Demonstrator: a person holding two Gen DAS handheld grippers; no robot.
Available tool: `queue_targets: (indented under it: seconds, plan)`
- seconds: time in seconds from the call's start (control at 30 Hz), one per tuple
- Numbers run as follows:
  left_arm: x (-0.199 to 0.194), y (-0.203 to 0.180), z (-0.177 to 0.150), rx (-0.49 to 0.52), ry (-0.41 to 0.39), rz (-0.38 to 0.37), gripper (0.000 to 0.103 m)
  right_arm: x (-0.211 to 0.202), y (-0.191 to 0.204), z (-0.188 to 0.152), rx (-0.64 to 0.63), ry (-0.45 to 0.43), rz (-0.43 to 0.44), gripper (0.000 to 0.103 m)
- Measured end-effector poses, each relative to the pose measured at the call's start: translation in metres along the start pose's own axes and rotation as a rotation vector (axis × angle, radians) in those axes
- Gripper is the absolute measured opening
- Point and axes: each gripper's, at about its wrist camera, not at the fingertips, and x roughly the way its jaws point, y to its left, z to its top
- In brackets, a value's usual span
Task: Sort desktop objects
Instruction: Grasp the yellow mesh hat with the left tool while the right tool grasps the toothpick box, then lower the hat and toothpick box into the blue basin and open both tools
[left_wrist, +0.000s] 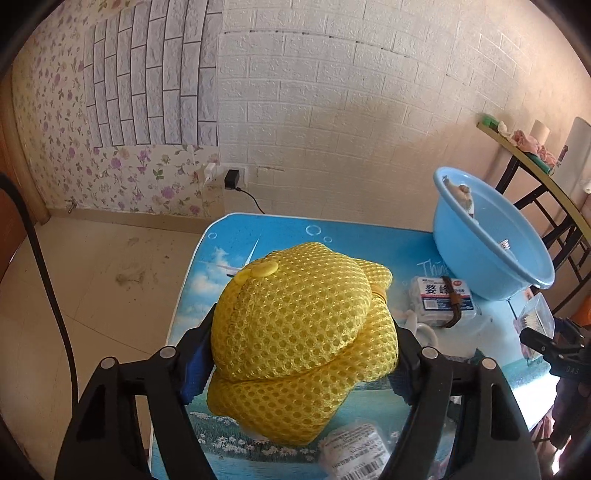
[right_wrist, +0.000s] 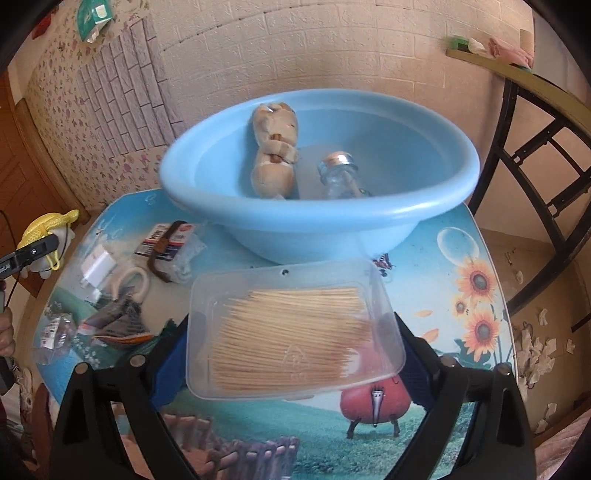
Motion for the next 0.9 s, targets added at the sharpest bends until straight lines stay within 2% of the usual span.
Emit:
queue_targets:
  seconds: [0.17, 0.57, 0.9]
  plan:
    - [-0.023, -0.018, 0.015, 0.024, -0.052, -0.017, 0.076, -0.033, 0.017, 0.007, -0.048, -0.078, 0.063, 0.095]
    - [-0.036, -0.075, 0.035, 0.089, -0.103, -0.090, 0.076, -0.065, 0.001, 0.027, -0.029, -0.207, 0.081, 0.095]
    - [-0.017, -0.127, 0.056, 0.127, -0.107, -0.140, 0.076, -0.038, -0.012, 0.071, 0.039, -0.283, 0.089, 0.095]
